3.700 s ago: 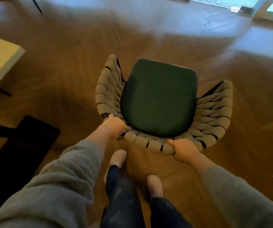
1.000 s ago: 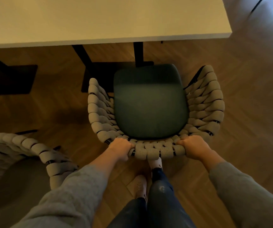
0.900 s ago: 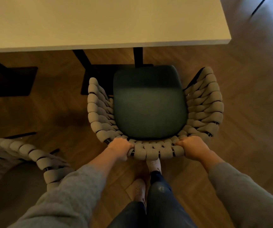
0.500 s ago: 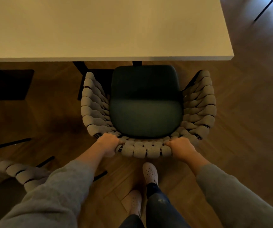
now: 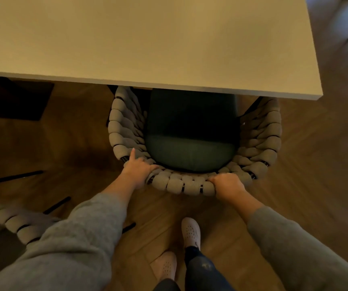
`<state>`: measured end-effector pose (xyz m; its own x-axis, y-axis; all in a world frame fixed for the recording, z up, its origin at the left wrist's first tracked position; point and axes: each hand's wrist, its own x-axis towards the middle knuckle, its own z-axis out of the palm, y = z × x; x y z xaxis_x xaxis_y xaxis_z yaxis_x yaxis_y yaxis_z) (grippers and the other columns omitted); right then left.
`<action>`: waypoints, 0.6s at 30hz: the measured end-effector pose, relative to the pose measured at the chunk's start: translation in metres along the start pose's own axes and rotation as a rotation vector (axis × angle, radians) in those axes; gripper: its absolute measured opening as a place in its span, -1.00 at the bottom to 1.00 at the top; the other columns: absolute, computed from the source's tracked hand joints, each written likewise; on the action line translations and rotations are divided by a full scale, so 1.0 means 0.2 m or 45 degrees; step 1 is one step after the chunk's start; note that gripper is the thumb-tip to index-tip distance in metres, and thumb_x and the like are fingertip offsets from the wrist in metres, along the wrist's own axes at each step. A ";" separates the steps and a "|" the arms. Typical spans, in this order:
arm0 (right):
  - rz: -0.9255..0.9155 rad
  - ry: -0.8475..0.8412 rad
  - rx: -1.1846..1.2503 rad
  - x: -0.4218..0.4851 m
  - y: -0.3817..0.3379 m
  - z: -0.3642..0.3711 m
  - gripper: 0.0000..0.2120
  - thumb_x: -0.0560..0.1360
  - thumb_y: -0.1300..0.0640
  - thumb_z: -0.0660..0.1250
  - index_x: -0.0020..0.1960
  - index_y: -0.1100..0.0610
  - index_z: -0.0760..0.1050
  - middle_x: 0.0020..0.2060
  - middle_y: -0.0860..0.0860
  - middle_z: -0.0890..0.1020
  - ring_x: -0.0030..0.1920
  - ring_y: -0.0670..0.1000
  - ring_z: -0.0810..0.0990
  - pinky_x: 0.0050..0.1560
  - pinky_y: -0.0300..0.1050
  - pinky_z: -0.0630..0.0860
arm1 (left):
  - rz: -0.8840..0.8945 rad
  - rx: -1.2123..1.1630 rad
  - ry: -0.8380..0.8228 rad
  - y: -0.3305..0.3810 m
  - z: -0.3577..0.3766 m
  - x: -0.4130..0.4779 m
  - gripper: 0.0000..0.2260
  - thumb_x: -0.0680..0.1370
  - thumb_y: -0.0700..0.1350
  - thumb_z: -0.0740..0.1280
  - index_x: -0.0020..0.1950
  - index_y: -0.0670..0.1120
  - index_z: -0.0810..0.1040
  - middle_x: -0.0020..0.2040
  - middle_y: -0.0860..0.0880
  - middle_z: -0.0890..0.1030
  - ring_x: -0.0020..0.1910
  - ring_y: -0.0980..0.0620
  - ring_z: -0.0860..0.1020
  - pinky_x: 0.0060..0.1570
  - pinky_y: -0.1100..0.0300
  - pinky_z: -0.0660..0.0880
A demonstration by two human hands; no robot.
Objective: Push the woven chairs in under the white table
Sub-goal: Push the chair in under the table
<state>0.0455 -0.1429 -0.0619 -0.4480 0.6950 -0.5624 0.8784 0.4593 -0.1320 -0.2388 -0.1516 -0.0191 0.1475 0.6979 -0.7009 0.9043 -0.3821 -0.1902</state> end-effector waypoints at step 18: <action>-0.270 -0.343 -0.033 0.11 -0.16 -0.13 0.03 0.33 -0.43 0.34 0.57 -0.14 -0.15 0.48 0.00 0.20 0.35 0.09 0.41 0.29 -0.06 0.42 | -0.447 -0.489 0.473 0.05 0.36 -0.19 -0.27 0.60 -0.04 0.25 0.60 0.04 -0.18 0.59 -0.17 -0.20 0.56 -0.18 -0.25 0.43 -0.27 -0.28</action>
<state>0.0027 -0.1285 -0.0474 -0.5572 0.4131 -0.7203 0.7644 0.5942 -0.2505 -0.2641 -0.2251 -0.0435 -0.1167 0.9320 -0.3433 0.9930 0.1033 -0.0569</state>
